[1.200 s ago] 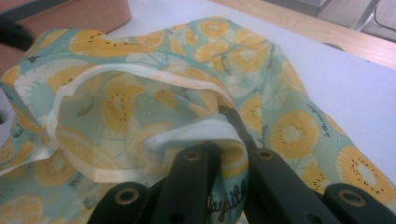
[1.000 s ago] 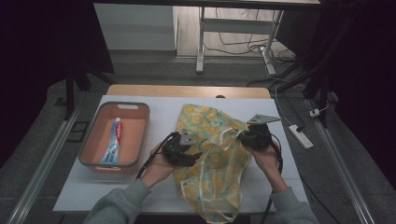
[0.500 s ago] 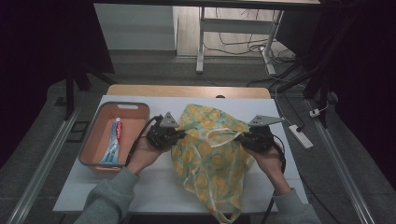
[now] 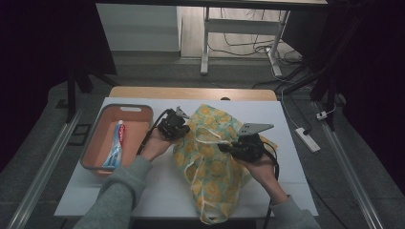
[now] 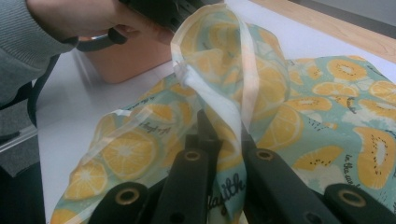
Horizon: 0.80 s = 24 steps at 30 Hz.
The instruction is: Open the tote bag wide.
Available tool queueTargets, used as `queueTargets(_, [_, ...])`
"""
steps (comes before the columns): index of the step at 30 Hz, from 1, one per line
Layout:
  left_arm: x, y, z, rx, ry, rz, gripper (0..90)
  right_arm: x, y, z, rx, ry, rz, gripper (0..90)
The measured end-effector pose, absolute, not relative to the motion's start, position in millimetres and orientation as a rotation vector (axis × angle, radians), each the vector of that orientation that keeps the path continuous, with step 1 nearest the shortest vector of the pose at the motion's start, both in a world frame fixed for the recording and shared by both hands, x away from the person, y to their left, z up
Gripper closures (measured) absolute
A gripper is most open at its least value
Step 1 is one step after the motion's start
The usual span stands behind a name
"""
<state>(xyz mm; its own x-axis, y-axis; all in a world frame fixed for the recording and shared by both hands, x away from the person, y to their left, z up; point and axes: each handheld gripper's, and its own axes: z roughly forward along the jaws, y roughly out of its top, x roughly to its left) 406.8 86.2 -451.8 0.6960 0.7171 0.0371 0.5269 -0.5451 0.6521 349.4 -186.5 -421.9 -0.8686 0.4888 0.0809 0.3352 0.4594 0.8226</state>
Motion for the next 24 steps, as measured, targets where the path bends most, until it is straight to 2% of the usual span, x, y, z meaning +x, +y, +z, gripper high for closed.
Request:
queueTargets(2, [406, 88, -452, 2.28, 0.948, 0.388, 82.4, 353, -188, -425, 0.747, 2.535, 1.393, 88.5])
queueTargets(6, [393, 100, -446, 2.232, 0.952, 0.366, 56.0, 361, -193, -436, 0.805, 2.524, 1.371, 88.5])
queueTargets(8, [378, 109, -436, 2.181, 0.934, 0.363, 48.1, 365, -195, -442, 0.835, 2.529, 1.364, 88.5])
queueTargets(13, [331, 120, -417, 2.115, 0.822, 0.316, 39.1, 369, -196, -447, 0.86, 2.528, 1.352, 88.4])
queueTargets(18, [303, 99, -426, 2.173, 0.725, 0.179, 29.8, 368, -194, -447, 0.856, 2.522, 1.342, 88.5])
queueTargets(20, [299, 87, -433, 2.214, 0.694, 0.154, 29.1, 369, -194, -447, 0.862, 2.524, 1.336, 88.5])
queueTargets(22, [298, 76, -442, 2.296, 0.673, 0.206, 31.3, 369, -194, -448, 0.866, 2.525, 1.334, 88.4])
queueTargets(24, [298, 71, -451, 2.353, 0.668, 0.227, 47.8, 369, -194, -448, 0.867, 2.524, 1.333, 88.4])
